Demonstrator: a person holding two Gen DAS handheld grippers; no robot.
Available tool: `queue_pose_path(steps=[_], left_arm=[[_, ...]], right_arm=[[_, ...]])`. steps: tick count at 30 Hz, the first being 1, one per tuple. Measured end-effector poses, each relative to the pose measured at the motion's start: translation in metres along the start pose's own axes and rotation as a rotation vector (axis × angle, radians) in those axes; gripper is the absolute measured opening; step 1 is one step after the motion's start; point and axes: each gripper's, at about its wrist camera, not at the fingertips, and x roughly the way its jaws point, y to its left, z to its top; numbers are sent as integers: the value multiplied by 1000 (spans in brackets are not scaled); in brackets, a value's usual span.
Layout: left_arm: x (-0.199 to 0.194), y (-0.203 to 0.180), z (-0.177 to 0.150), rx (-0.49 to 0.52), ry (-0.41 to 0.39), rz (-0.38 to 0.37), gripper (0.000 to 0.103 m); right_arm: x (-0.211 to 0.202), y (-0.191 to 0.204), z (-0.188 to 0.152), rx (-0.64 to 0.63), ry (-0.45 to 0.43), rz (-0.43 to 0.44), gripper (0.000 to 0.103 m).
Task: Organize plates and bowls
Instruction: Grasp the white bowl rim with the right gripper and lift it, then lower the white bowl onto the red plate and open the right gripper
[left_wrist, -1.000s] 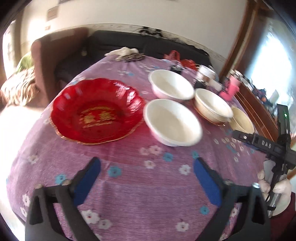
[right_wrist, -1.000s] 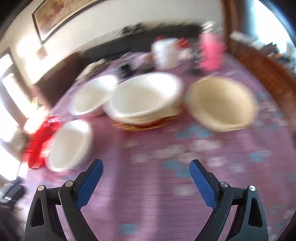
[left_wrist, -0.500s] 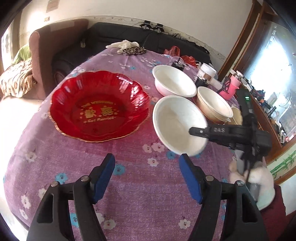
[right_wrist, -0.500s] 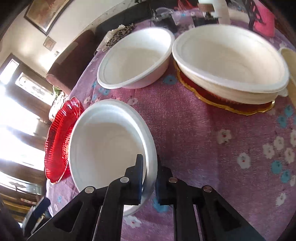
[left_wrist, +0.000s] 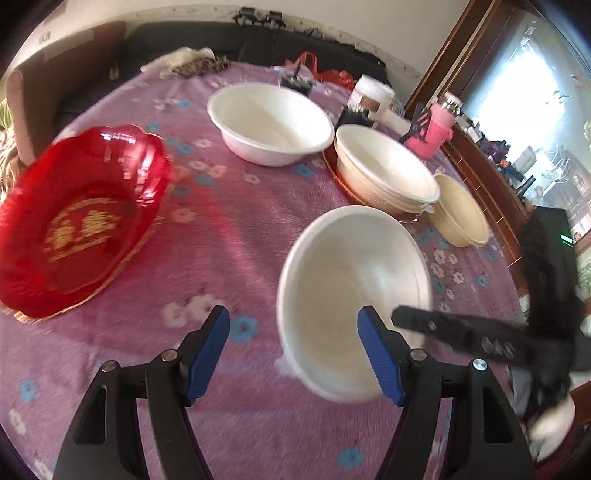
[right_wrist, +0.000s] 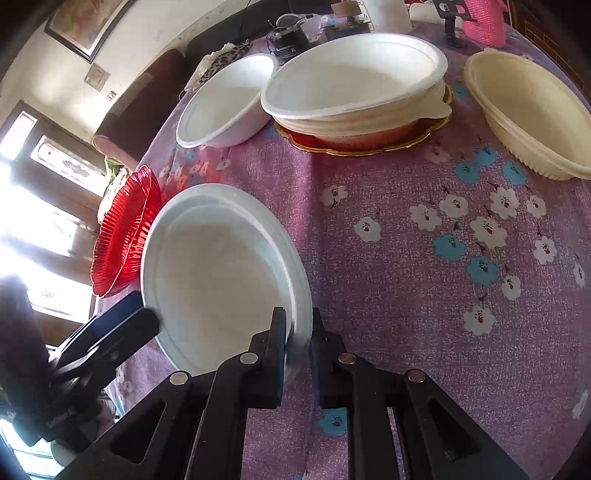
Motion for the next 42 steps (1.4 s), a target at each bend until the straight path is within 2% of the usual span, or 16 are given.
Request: queue_pose_path(steps=[5,6,8,9,10,13,15,17,20,26,29,32,37,42], left_arm=[[35,-6,11,9,75,28,71],[41,-3,12,-12,93,23,67],[40,-5,15,-14,84,18,51],[41,-5,15,-16,98,0,34],[41,-5,15,-21,110,-9,29],[41,-8,13,-17,103,18,18],[38,-6,10,-34,101,6,13],[30,-3,9,-52,88,-8,13],[11,0,7,-71,52,-25,13],[-50,28,17,-127,-91,9,14],[-79,56,29,-163,-158,63,14],[-95,94,43,-213,-195,134,14],[-87,150,55,-280,-159,221,14],[-60,193,58,-334,-87,259,14]], right_arm=[[-5,4,-2,-13,-37,-5,19],[-4,6,-1,-13,-42,-3,20],[-5,6,-1,-15,-52,-3,23],[-6,6,-2,-17,-56,-2,23],[-5,6,-3,-17,-59,-14,27],[-8,2,-7,-17,-65,-13,27],[-7,3,-8,-20,-82,-30,25],[-15,7,-10,-29,-111,-24,19],[-28,20,-11,-50,-155,-9,19],[-40,79,8,-140,-212,38,19],[-31,122,20,-205,-223,70,19],[-8,164,34,-250,-196,100,19],[45,213,50,-304,-145,59,19],[89,227,59,-303,-89,25,19]])
